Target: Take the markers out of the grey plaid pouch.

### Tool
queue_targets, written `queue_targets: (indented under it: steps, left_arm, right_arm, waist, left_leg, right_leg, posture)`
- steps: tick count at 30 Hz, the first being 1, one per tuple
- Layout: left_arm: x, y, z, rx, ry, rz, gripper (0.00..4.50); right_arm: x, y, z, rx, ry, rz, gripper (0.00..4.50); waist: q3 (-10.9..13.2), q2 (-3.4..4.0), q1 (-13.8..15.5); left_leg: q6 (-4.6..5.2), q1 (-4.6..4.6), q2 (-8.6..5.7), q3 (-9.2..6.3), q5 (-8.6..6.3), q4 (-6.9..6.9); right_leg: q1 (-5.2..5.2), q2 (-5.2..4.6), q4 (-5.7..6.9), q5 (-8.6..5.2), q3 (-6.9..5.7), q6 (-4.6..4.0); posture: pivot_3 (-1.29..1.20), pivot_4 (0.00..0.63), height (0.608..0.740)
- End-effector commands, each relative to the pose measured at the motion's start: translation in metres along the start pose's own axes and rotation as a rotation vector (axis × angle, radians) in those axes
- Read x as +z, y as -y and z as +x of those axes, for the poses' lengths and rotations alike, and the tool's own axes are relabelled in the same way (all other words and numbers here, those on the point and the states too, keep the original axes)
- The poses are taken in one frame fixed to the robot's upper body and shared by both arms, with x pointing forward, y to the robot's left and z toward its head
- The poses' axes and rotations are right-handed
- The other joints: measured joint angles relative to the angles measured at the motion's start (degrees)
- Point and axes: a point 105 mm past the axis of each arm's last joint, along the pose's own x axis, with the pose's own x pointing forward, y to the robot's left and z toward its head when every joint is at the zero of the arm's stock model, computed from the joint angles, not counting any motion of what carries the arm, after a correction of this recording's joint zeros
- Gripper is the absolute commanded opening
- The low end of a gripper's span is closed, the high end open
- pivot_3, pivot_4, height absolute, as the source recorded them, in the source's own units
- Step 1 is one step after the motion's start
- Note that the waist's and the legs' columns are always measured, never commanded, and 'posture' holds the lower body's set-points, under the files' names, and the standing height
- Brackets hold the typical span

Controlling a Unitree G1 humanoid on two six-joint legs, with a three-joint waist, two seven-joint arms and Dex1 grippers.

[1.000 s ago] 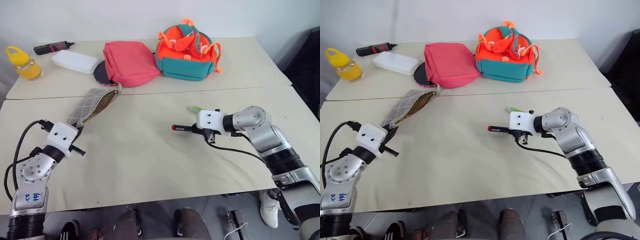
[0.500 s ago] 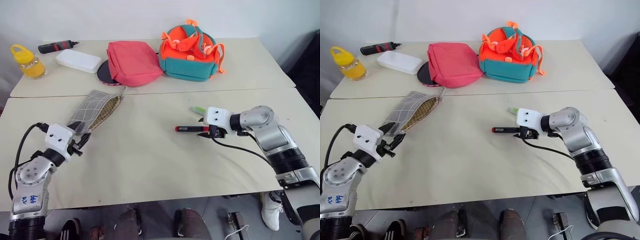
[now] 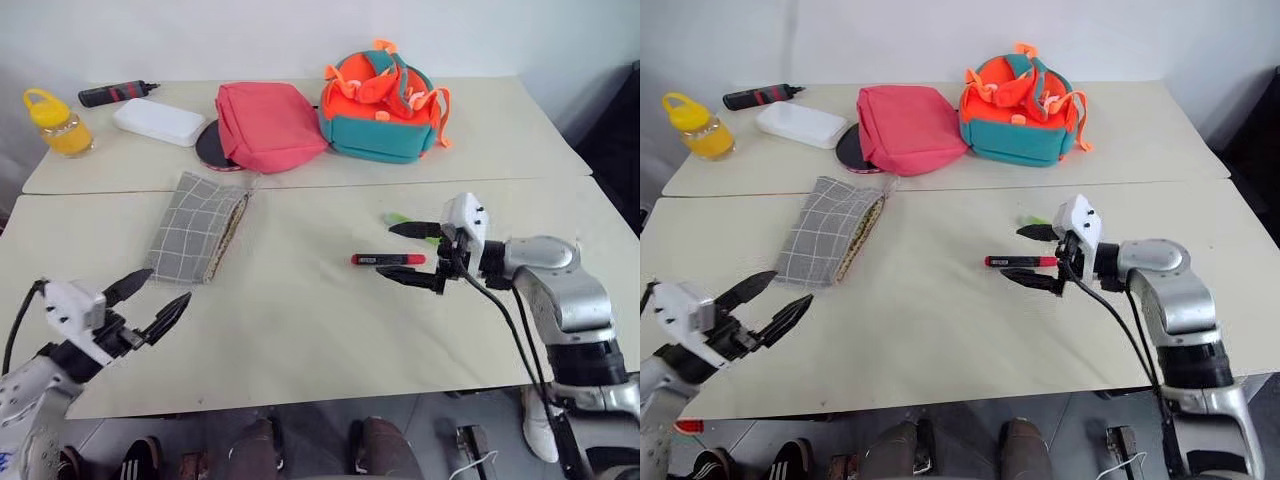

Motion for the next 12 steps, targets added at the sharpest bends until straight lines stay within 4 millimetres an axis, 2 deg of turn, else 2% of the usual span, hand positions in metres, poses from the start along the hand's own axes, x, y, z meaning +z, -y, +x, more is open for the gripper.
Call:
queue_targets:
  steps: [1,4,8,12]
  left_arm:
    - [0.001,-0.007,-0.013,0.087,0.016,0.004,4.01]
    - [-0.009,-0.006,-0.021,0.114,-0.024,0.025,4.01]
    - [-0.018,-0.008,-0.028,0.148,-0.049,0.037,4.01]
    - [-0.024,-0.013,-0.033,0.182,-0.048,0.008,4.01]
  right_arm:
    - [-0.013,-0.024,-0.013,-0.016,0.070,-0.028,4.50]
    - [-0.034,-0.030,-0.029,-0.058,0.027,-0.054,4.50]
    - [-0.041,-0.019,-0.047,-0.171,0.038,-0.061,4.50]
    - [-0.047,-0.016,-0.055,-0.207,0.020,-0.054,4.50]
  waist:
    - [0.0,-0.04,0.5]
    - [0.0,-0.04,0.5]
    - [0.0,-0.04,0.0]
    - [0.0,-0.04,0.0]
  left_leg:
    - [0.01,0.02,-0.02,-0.05,-0.02,0.01]
    - [0.12,-0.02,-0.14,0.02,-0.13,0.01]
    - [0.17,0.00,-0.12,0.11,-0.08,0.06]
    - [0.17,0.04,-0.08,0.08,-0.02,0.02]
  right_leg:
    - [0.06,-0.01,-0.01,0.00,-0.03,0.00]
    - [0.08,-0.07,-0.13,0.02,0.01,0.05]
    - [0.09,-0.05,-0.24,0.00,0.05,0.00]
    - [0.10,-0.02,-0.22,0.02,0.04,-0.13]
  posture:
    - [0.00,0.150,0.740]
    - [0.00,0.150,0.740]
    - [0.00,0.150,0.740]
    - [0.00,0.150,0.740]
